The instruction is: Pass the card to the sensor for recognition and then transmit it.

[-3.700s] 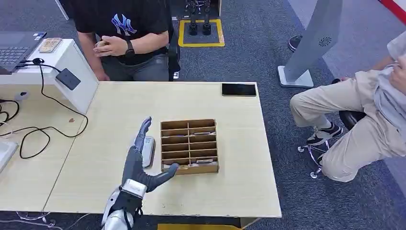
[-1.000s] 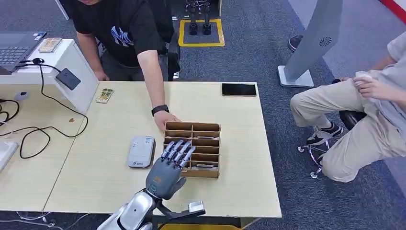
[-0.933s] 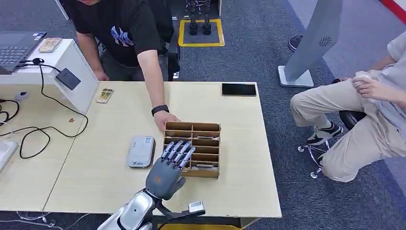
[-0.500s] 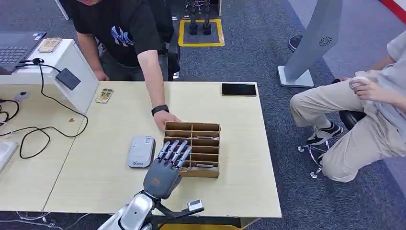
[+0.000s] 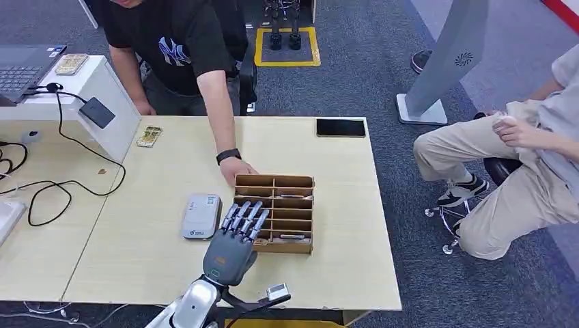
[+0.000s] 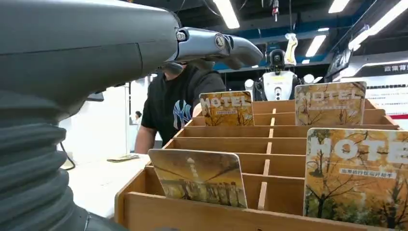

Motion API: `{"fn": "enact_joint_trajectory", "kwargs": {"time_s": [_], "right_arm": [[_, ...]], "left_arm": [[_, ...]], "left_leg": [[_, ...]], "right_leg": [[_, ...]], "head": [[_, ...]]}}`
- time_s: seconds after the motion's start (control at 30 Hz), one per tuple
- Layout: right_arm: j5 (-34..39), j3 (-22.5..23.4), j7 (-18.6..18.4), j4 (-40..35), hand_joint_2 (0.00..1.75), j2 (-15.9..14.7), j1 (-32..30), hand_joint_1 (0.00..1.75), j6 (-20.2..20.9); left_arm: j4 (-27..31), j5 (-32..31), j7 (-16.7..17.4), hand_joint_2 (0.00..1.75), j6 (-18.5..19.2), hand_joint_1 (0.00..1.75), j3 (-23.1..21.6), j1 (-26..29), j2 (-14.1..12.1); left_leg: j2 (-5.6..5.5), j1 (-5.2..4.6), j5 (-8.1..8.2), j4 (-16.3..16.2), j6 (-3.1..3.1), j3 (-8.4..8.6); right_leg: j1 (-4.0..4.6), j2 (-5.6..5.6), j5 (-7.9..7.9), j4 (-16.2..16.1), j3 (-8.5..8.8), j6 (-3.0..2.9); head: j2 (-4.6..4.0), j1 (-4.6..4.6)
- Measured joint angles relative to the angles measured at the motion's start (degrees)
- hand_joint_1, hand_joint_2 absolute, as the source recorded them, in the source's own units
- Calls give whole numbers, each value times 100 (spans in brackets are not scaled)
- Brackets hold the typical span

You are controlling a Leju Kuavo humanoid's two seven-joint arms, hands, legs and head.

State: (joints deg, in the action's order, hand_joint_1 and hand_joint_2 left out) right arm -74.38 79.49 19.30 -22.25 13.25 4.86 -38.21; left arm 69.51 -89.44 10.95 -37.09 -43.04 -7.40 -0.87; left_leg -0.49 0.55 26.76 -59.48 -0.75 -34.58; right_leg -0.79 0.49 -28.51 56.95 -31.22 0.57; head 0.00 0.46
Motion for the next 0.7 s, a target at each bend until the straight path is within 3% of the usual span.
{"fn": "enact_joint_trajectory", "kwargs": {"time_s": [0.5, 0.53, 0.57, 0.7], "right_arm": [[-4, 0, -9, 0, 175, 0, -1, 0, 0], [-4, 0, -9, 0, 175, 0, -2, 0, 0], [-7, 0, -9, 0, 175, 2, -1, 0, 0], [-61, -4, -26, 0, 175, 0, -5, 0, 0]], "left_arm": [[-9, 0, 4, 175, -55, 0, 77, 28, 28], [-22, 0, 20, 175, -66, 161, 85, 29, 33], [-31, 0, 31, 175, -59, 175, 88, 29, 33], [-83, 18, -46, 175, 123, 175, 92, 30, 33]], "left_leg": [[0, 0, 0, 0, 0, 0], [0, 0, 0, 0, 0, 0], [0, 0, 0, 0, 0, 0], [0, 0, 0, 0, 0, 0]], "right_leg": [[0, 0, 0, 0, 0, 0], [0, 0, 0, 0, 0, 0], [0, 0, 0, 0, 0, 0], [0, 0, 0, 0, 0, 0]], "head": [[0, 2], [0, 2], [0, 2], [0, 2]]}}
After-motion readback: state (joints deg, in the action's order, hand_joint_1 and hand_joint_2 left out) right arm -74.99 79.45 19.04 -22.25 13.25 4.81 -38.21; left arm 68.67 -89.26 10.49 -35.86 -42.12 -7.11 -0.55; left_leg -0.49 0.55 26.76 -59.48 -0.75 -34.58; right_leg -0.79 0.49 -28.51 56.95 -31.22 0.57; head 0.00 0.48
